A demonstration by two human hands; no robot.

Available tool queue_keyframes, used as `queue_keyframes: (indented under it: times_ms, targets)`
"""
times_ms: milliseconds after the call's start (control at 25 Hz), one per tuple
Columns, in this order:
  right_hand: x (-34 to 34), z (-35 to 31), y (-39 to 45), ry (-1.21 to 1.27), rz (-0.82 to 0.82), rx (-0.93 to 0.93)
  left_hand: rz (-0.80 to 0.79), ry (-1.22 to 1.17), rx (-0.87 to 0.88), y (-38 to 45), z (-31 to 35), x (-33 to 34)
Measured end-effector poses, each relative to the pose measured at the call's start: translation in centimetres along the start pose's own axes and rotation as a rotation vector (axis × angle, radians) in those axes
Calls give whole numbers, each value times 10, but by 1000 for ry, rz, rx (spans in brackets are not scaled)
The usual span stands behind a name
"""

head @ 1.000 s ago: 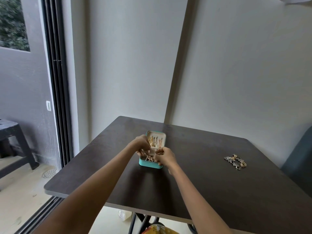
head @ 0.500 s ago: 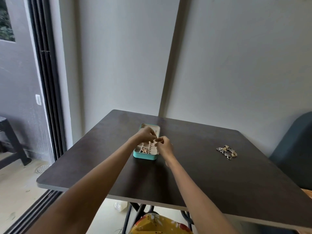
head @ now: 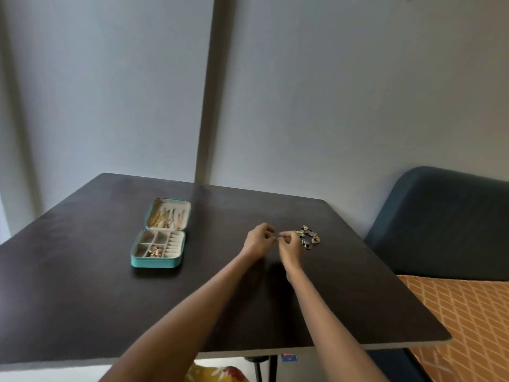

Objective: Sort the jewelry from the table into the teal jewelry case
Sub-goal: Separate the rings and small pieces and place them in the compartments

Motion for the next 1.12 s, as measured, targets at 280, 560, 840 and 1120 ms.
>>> queue_keyframes:
  times_ms: [280,560,840,1120]
  targets:
    - [-59,53,67,-177,149,-9,-82,173,79,37,5,70]
    - [-44,54,85,-514,44,-186,-125,474,188,65,3,95]
    - [-53,63,93,-352,153,-102,70,216,147,69,-6,85]
    - [-50,61,90,-381,164,-127,163,-41,19,68,-10,70]
Point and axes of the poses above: each hand's wrist, its own y-axis towards the middle knuckle, its own x-axis out of the palm, z = x × y, the point moved 6 cm from there along y, towards the middle knuckle, and after that the axes turned 9 degrees about z, right-handed, at the moved point
